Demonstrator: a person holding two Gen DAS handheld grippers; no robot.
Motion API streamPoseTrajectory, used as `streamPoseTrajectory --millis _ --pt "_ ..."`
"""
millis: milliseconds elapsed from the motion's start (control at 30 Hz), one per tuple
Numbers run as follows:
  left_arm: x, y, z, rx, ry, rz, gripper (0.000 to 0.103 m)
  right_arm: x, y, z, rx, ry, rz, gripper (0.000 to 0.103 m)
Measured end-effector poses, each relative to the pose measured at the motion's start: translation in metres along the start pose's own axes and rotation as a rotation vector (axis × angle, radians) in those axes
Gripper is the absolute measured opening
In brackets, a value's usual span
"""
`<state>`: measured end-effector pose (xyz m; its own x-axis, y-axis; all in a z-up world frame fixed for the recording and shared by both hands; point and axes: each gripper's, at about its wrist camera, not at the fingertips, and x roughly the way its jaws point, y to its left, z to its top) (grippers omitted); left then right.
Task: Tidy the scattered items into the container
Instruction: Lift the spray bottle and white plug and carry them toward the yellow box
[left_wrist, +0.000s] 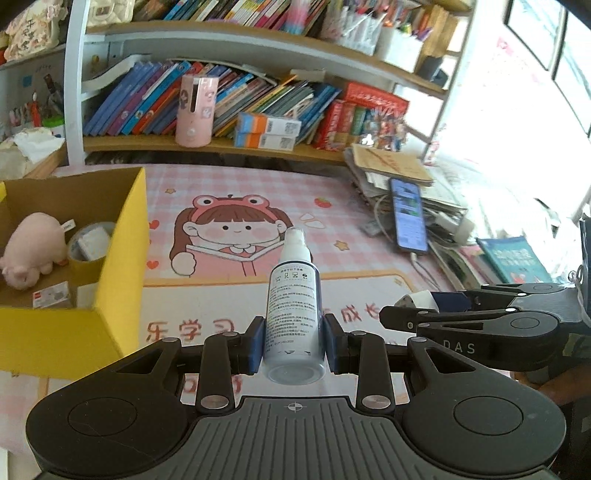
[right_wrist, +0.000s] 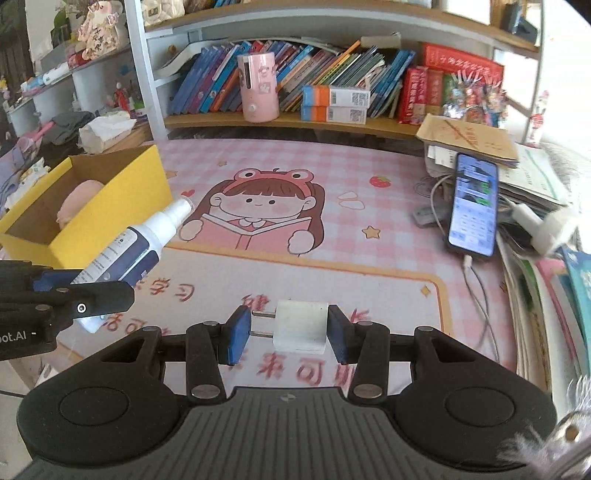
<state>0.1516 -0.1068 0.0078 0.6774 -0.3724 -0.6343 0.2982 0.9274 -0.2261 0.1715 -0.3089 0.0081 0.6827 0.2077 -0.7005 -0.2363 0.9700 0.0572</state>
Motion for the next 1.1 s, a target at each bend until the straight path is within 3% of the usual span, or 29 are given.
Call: streamPoseTrajectory --millis 500,1100 --pt "-0.09 0.046 -0.056 0.012 0.008 -0.067 0.031 -0.068 0.098 -0.065 0.048 -0.014 -0.042 0.042" --pt "-0.152 0.1 -0.093 -0.073 -0.015 -0.002 0.031 -0.08 0.19 -0.078 -0.088 0.004 0.083 0.042"
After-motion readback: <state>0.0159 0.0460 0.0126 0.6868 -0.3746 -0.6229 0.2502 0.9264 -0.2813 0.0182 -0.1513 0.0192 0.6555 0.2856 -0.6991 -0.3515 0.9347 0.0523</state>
